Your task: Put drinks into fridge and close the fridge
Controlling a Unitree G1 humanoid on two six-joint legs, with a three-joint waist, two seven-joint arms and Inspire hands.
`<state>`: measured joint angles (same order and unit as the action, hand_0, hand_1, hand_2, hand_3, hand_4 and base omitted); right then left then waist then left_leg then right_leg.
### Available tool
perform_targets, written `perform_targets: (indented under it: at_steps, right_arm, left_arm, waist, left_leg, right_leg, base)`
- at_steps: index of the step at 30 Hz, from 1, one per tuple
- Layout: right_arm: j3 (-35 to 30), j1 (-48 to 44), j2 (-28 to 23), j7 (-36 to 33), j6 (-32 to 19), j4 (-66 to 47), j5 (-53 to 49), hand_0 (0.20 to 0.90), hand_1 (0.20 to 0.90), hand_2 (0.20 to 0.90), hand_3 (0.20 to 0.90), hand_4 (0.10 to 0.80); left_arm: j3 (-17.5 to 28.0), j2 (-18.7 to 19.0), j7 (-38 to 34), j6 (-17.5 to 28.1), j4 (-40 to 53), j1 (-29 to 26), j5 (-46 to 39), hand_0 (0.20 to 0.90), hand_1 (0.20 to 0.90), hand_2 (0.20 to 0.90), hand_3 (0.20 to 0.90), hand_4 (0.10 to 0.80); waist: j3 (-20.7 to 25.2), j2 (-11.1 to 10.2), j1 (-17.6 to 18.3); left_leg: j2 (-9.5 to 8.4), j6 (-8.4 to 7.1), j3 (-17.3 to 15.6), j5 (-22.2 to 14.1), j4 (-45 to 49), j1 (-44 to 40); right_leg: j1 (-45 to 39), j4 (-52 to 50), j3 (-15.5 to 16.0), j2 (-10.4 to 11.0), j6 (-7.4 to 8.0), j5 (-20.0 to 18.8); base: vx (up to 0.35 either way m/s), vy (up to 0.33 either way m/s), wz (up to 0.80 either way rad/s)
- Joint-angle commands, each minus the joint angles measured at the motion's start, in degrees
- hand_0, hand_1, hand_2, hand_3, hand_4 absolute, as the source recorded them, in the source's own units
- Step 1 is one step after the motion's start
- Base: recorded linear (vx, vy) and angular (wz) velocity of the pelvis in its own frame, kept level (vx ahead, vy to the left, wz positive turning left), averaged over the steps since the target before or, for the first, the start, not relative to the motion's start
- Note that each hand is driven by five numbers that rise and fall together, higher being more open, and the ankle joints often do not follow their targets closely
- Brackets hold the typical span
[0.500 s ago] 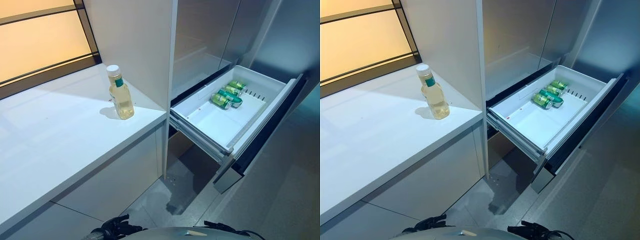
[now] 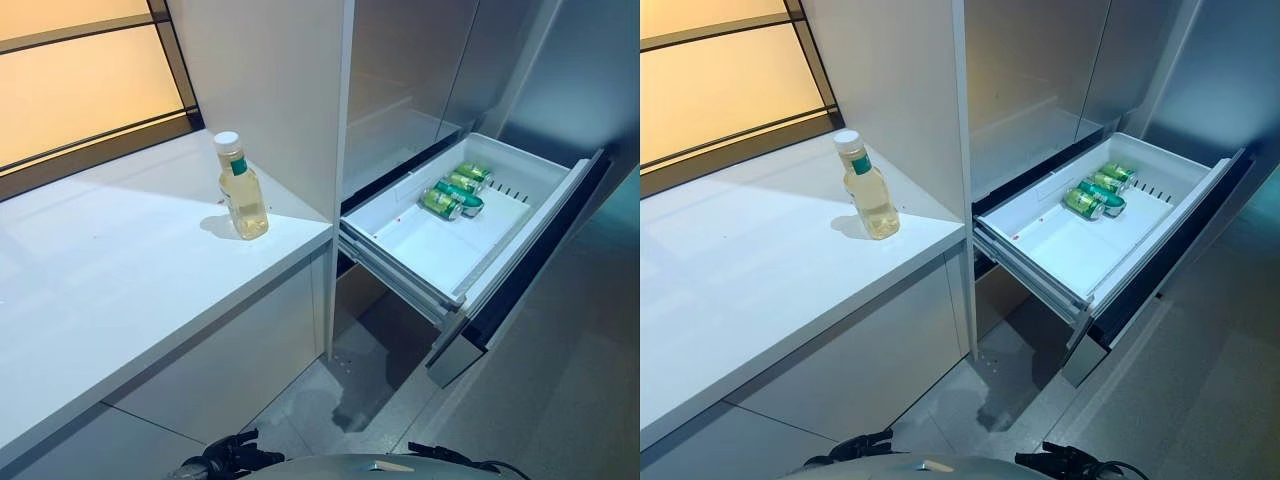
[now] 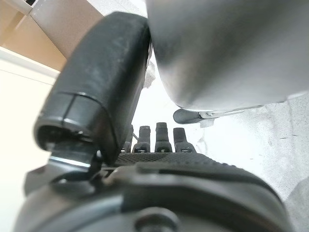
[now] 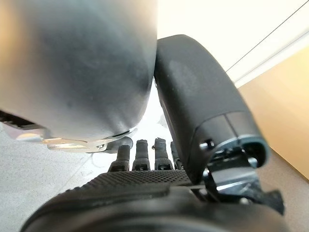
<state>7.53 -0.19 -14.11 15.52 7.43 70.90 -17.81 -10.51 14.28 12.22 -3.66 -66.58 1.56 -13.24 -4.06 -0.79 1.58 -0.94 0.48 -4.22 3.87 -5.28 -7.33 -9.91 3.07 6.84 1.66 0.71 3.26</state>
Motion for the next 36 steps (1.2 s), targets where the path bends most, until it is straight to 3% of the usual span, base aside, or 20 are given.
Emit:
perform_targets:
  at_steps: [1, 7, 12, 17, 19, 20, 22, 23, 25, 29, 30, 33, 35, 36]
  right_arm:
    - [0.6, -1.6, -0.3, 1.5, -0.4, 2.2, 1.5, 0.9, 0.9, 0.9, 0.9, 0.8]
    - [1.7, -2.1, -1.1, 1.7, 0.4, 1.2, 1.7, 0.9, 0.9, 0.9, 0.9, 0.8]
    - [2.6, -3.0, -2.4, 1.8, 2.2, -0.7, 1.4, 0.9, 0.9, 0.9, 0.9, 0.8]
    - [2.6, -3.5, -3.2, 2.3, 2.4, -0.8, 1.7, 0.9, 0.9, 0.9, 0.9, 0.8]
    - [2.1, -3.5, -3.2, 2.4, 1.6, 0.1, 1.9, 0.9, 0.9, 0.9, 0.9, 0.8]
    - [2.1, -3.5, -3.2, 2.4, 1.6, 0.1, 1.9, 0.9, 0.9, 0.9, 0.9, 0.8]
    - [1.0, -3.0, -2.9, 2.3, 0.3, 1.0, 2.3, 0.9, 0.9, 0.9, 0.9, 0.8]
    - [0.7, -2.8, -2.6, 2.2, 0.0, 1.3, 2.2, 0.9, 0.9, 0.9, 0.9, 0.8]
    - [0.5, -2.5, -2.3, 2.1, -0.6, 1.6, 2.4, 0.9, 0.9, 0.9, 0.9, 0.8]
    - [1.1, -1.0, -1.0, 1.2, -2.3, 2.8, 2.3, 0.9, 0.9, 0.9, 0.9, 0.8]
    - [1.1, -1.0, -1.0, 1.2, -2.3, 2.8, 2.3, 0.9, 0.9, 0.9, 0.9, 0.8]
    - [2.0, 0.5, -0.4, 0.9, -3.3, 3.1, 2.6, 0.9, 0.9, 0.9, 0.9, 0.8]
    - [2.5, 1.3, 0.0, 0.6, -3.8, 3.0, 2.4, 0.9, 0.9, 0.9, 0.9, 0.8]
    - [2.6, 1.5, 0.1, 0.6, -4.0, 3.1, 2.3, 0.9, 0.9, 0.9, 0.9, 0.8]
  left_arm:
    - [-2.3, -0.2, 0.7, 3.9, -2.6, -3.3, 6.2, 0.9, 0.9, 0.9, 0.9, 0.8]
    - [-7.3, 1.7, 3.5, 8.2, 3.0, -5.1, 13.2, 0.9, 0.9, 0.9, 0.9, 0.8]
    - [-11.8, 4.6, 15.7, 6.6, 15.4, -6.9, 12.6, 0.9, 0.9, 0.9, 0.9, 0.8]
    - [-13.1, 8.5, 34.9, -1.0, 31.2, -9.5, -0.8, 0.9, 0.9, 0.9, 0.9, 0.8]
    - [-11.2, 9.8, 41.4, -8.7, 43.4, -11.5, -14.2, 0.9, 0.9, 0.9, 0.9, 0.8]
    - [-11.2, 9.9, 41.4, -8.8, 43.5, -11.5, -14.2, 0.9, 0.9, 0.9, 0.9, 0.8]
    - [-7.9, 9.5, 40.6, -15.4, 56.8, -13.0, -28.5, 0.9, 0.9, 0.9, 0.9, 0.8]
    - [-7.1, 9.3, 39.9, -15.2, 60.7, -13.3, -32.9, 0.9, 0.9, 0.9, 0.9, 0.8]
    - [-6.1, 8.9, 39.1, -13.6, 65.3, -13.3, -38.2, 0.9, 0.9, 0.9, 0.9, 0.8]
    - [-2.4, 8.7, 35.0, -1.7, 76.5, -15.6, -48.3, 0.9, 0.9, 0.9, 0.9, 0.8]
    - [-2.4, 8.7, 35.0, -1.7, 76.5, -15.6, -48.3, 0.9, 0.9, 0.9, 0.9, 0.8]
    - [0.4, 10.4, 26.3, 10.7, 80.7, -18.7, -49.0, 0.9, 0.9, 0.9, 0.9, 0.8]
    - [2.5, 11.4, 18.8, 17.3, 81.9, -20.6, -46.5, 0.9, 0.9, 0.9, 0.9, 0.8]
    - [3.1, 12.0, 16.6, 18.4, 82.0, -21.2, -46.2, 0.9, 0.9, 0.9, 0.9, 0.8]
  waist:
    - [-0.5, 1.5, -0.5]
    - [-0.8, 2.0, 0.0]
    - [-1.3, 2.8, 0.4]
    - [-1.4, 3.5, 0.6]
    - [-1.3, 3.7, 0.4]
    - [-1.3, 3.7, 0.4]
    - [-1.1, 3.9, -0.1]
    - [-1.0, 3.9, -0.2]
    - [-0.9, 3.9, -0.4]
    - [-0.2, 3.9, -0.6]
    - [-0.2, 3.9, -0.5]
    - [0.7, 3.6, -0.1]
    - [1.2, 3.4, 0.2]
    - [1.3, 3.4, 0.2]
  left_leg:
    - [-1.42, 0.72, -1.5, -8.5, 3.0, -0.8]
    - [-1.31, 0.64, -1.7, -8.3, 2.9, -0.6]
    - [-1.23, 0.7, -1.8, -8.1, 2.7, -0.3]
    - [-1.18, 0.85, -1.7, -7.8, 2.0, -0.5]
    - [-1.24, 0.98, -1.4, -7.6, 1.5, -0.6]
    - [-1.24, 0.98, -1.4, -7.6, 1.5, -0.7]
    - [-1.39, 1.29, -0.8, -7.9, 1.2, -0.9]
    - [-1.43, 1.39, -0.6, -8.0, 1.2, -0.9]
    - [-1.48, 1.51, -0.4, -8.2, 1.1, -1.1]
    - [-1.65, 1.9, 0.7, -8.8, 0.7, -2.1]
    - [-1.65, 1.9, 0.7, -8.8, 0.7, -2.2]
    - [-1.77, 1.96, 1.1, -9.1, 0.6, -2.9]
    - [-1.83, 1.98, 1.2, -9.3, 0.6, -3.1]
    - [-1.84, 1.99, 1.2, -9.3, 0.6, -3.2]
  right_leg:
    - [3.6, -4.1, 2.6, -0.8, 2.63, 1.5]
    - [4.2, -4.4, 1.9, -1.0, 2.74, 1.5]
    - [4.8, -4.7, 1.2, -1.0, 3.01, 1.4]
    - [5.1, -4.7, 0.5, -1.1, 3.39, 1.1]
    - [5.1, -4.5, 0.3, -1.2, 3.53, 0.8]
    - [5.0, -4.5, 0.3, -1.2, 3.53, 0.8]
    - [4.8, -4.3, 0.3, -1.0, 3.57, 0.8]
    - [4.8, -4.3, 0.2, -1.1, 3.55, 0.8]
    - [4.6, -4.3, 0.1, -1.1, 3.46, 0.9]
    - [3.5, -4.1, 0.2, -1.2, 2.95, 1.5]
    - [3.5, -4.1, 0.2, -1.2, 2.95, 1.5]
    - [2.7, -3.8, 0.2, -1.4, 2.76, 1.9]
    - [2.4, -3.6, 0.2, -1.4, 2.72, 2.1]
    - [2.3, -3.6, 0.3, -1.5, 2.72, 2.2]
  base:
    - [0.0, 0.0, 0.0]
    - [-0.005, 0.004, -0.01]
    - [-0.029, 0.023, -0.06]
    - [-0.007, 0.012, -0.02]
    - [0.0, 0.0, 0.0]
    - [0.0, 0.0, 0.0]
    - [0.0, 0.0, 0.0]
    - [0.0, 0.0, 0.0]
    - [0.0, 0.0, 0.0]
    - [0.035, -0.003, -0.02]
    - [0.048, -0.003, 0.01]
    - [0.053, -0.003, 0.01]
    - [0.044, -0.005, 0.0]
    - [0.0, 0.0, 0.0]
